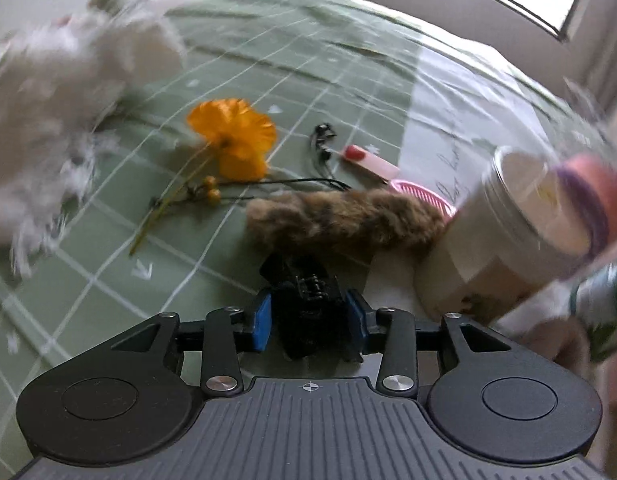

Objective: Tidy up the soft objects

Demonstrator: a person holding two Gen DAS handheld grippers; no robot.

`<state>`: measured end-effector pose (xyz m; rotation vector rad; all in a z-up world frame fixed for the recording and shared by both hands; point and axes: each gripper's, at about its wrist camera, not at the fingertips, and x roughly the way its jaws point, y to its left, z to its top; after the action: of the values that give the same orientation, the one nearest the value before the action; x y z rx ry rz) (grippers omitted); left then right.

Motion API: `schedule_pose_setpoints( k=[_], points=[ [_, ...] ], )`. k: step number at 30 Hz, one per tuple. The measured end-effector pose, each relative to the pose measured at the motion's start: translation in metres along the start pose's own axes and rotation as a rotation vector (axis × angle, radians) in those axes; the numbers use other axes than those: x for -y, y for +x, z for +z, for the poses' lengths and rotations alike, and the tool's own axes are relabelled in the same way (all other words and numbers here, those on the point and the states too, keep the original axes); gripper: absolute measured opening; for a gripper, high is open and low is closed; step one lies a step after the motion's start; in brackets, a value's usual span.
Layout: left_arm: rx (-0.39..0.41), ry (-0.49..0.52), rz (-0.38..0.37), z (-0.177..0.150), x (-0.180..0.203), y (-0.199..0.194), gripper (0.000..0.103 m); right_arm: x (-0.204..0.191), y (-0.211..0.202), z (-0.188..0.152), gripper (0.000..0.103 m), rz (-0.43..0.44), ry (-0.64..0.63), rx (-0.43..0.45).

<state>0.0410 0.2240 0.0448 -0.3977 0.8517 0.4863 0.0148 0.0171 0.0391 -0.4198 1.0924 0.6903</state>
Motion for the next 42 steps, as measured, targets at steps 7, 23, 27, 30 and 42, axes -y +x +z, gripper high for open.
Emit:
schedule_pose_setpoints(
  k=[7, 23, 27, 30, 42],
  points=[
    [0.027, 0.106, -0.019, -0.002, 0.000, 0.001, 0.042, 0.006, 0.012, 0.000, 0.103, 0.076, 0.082, -0.033],
    [0.094, -0.149, -0.070, 0.046, -0.177, -0.071, 0.040, -0.086, -0.018, 0.137, 0.089, 0.094, -0.143, 0.326],
    [0.084, -0.156, -0.072, 0.054, -0.212, -0.074, 0.040, -0.117, 0.027, 0.207, 0.075, 0.083, -0.059, 0.402],
    [0.085, -0.154, -0.079, 0.054, -0.232, -0.074, 0.040, -0.137, 0.076, 0.244, 0.057, 0.012, -0.074, 0.352],
    [0.094, -0.190, -0.093, 0.065, -0.246, -0.071, 0.040, -0.142, 0.106, 0.262, 0.020, 0.002, -0.022, 0.329]
  ],
)
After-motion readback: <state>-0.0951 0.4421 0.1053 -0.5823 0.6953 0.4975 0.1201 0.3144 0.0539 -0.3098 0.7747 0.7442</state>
